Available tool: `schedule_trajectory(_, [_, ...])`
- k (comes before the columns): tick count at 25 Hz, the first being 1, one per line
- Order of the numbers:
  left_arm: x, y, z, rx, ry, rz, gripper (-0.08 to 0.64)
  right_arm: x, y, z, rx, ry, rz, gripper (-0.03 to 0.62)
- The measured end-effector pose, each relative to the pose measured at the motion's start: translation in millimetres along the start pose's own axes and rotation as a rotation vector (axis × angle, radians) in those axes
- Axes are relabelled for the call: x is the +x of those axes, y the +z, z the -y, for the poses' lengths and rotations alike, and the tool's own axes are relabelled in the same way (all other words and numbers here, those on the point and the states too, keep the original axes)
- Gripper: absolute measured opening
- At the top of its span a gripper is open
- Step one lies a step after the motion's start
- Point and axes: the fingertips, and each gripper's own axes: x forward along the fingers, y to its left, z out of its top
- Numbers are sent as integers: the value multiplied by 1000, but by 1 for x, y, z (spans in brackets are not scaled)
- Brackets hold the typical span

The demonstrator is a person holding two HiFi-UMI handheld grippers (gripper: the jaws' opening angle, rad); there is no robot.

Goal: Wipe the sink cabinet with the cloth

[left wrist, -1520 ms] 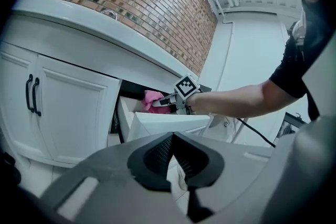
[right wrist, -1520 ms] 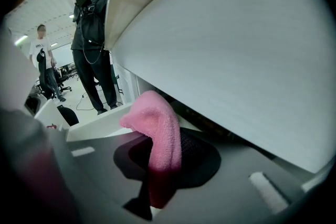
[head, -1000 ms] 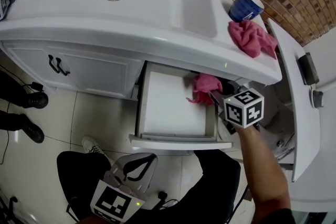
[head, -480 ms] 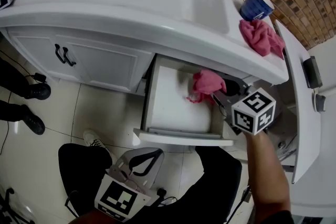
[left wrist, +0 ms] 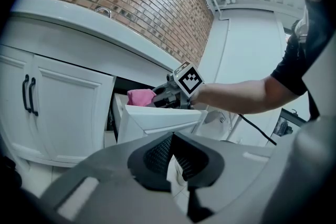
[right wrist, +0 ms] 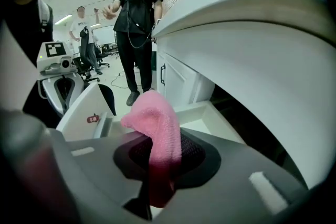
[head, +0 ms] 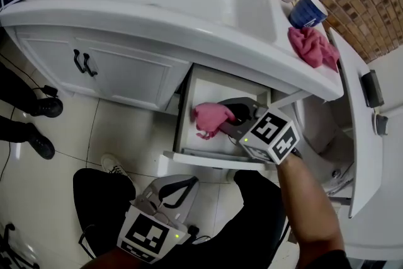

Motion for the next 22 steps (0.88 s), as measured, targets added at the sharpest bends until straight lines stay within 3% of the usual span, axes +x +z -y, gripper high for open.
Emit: schedule_trajectory(22, [11, 0, 15, 29, -23, -16, 6, -88, -100, 44, 51, -129, -174, 78])
